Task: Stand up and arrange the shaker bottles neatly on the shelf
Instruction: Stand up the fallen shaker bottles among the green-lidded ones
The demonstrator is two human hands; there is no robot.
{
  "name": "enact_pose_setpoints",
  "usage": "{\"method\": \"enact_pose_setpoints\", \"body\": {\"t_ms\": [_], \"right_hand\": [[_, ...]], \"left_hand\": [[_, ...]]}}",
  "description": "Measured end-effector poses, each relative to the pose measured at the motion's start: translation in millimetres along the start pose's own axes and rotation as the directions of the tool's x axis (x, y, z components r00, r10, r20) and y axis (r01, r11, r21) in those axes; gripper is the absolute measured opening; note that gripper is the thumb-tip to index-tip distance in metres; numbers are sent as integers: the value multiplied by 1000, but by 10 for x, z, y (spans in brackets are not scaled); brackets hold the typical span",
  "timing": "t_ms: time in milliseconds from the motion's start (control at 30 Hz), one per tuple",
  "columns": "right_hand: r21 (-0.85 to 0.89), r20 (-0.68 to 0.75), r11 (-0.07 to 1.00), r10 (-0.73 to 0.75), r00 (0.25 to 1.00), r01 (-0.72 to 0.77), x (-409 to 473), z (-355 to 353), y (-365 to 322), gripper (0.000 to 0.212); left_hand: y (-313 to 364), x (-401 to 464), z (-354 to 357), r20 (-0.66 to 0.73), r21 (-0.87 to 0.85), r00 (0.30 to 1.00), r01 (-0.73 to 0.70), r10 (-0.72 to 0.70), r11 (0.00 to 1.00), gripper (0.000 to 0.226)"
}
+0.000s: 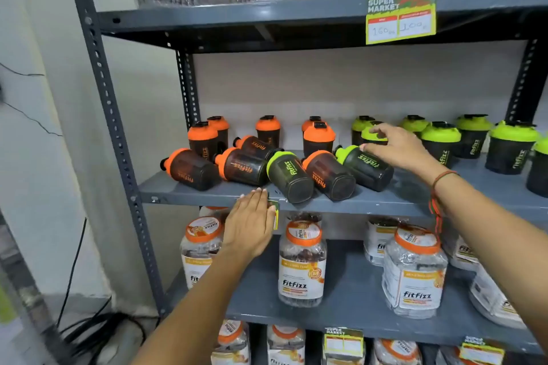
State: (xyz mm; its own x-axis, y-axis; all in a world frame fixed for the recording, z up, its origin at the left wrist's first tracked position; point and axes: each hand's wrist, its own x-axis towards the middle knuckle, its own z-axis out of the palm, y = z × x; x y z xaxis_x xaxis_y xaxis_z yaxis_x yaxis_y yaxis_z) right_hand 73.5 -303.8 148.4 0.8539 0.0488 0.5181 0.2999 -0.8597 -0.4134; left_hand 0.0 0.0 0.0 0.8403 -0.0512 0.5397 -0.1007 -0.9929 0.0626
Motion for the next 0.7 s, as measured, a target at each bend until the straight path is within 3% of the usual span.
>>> {"method": "enact_pose_setpoints", "body": {"t_ms": [133, 233, 467, 700], "right_hand": [[-233, 340, 971, 141, 930, -62, 158, 35, 43, 80], [-278, 432, 959, 178, 884, -57, 283, 136, 74, 85], [-350, 495, 936, 211, 843, -29, 474, 307, 159, 70], [-278, 438, 956, 213, 874, -94, 485, 343, 239, 54]], "left_hand": [[-24, 100, 19, -39, 16, 999, -17, 18, 1000, 52], [-36, 144, 65, -48, 24, 999, -24, 25, 999, 50], [-49, 173, 105, -89, 78, 996, -19, 26, 997, 52], [-50, 195, 71, -66, 97, 997, -36, 42, 995, 54]]}}
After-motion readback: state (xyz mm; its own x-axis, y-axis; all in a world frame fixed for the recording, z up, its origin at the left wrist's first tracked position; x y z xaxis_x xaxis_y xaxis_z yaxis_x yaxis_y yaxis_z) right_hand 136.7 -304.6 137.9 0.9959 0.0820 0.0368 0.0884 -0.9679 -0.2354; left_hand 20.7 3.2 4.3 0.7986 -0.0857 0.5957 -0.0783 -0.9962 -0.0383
